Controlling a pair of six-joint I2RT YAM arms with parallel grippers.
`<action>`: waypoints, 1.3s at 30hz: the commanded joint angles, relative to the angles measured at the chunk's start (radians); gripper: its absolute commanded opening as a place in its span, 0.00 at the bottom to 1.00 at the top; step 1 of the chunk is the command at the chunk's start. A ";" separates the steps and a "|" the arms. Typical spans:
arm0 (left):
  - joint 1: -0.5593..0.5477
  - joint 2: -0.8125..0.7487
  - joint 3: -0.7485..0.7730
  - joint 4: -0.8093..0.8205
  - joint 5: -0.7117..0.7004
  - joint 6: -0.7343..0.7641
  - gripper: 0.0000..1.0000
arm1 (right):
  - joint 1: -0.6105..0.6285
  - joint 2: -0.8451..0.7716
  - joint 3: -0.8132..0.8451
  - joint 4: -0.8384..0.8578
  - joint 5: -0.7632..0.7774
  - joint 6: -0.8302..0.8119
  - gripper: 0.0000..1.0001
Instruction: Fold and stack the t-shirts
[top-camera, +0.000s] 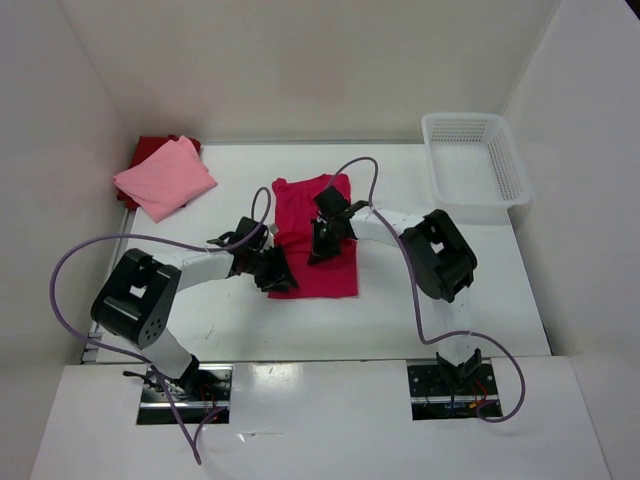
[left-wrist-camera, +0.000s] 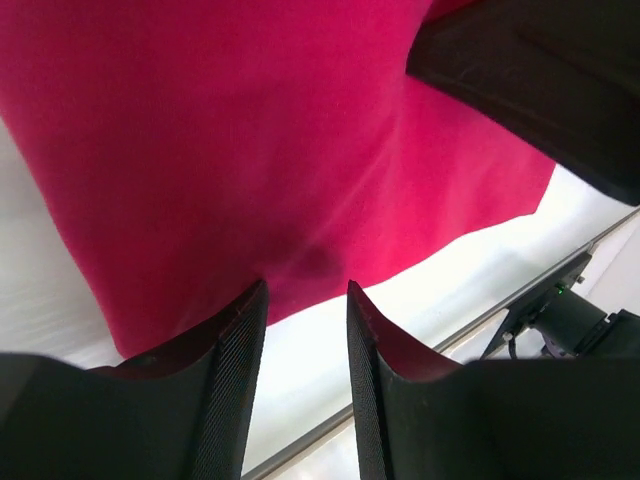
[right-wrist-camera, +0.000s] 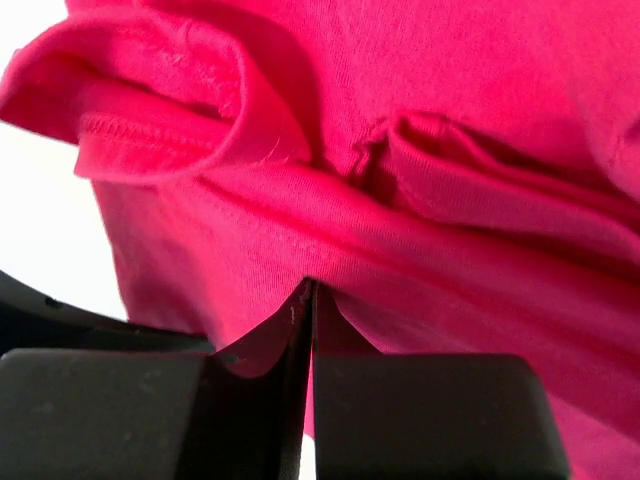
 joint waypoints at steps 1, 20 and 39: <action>-0.004 0.005 -0.024 -0.009 -0.043 0.050 0.45 | 0.010 0.018 0.043 0.079 0.114 0.014 0.04; 0.030 -0.224 -0.010 -0.152 -0.124 0.060 0.54 | -0.018 -0.016 0.337 0.057 0.427 -0.015 0.07; 0.145 -0.186 -0.170 -0.052 -0.053 0.000 0.53 | -0.084 -0.585 -0.649 0.142 0.014 0.201 0.45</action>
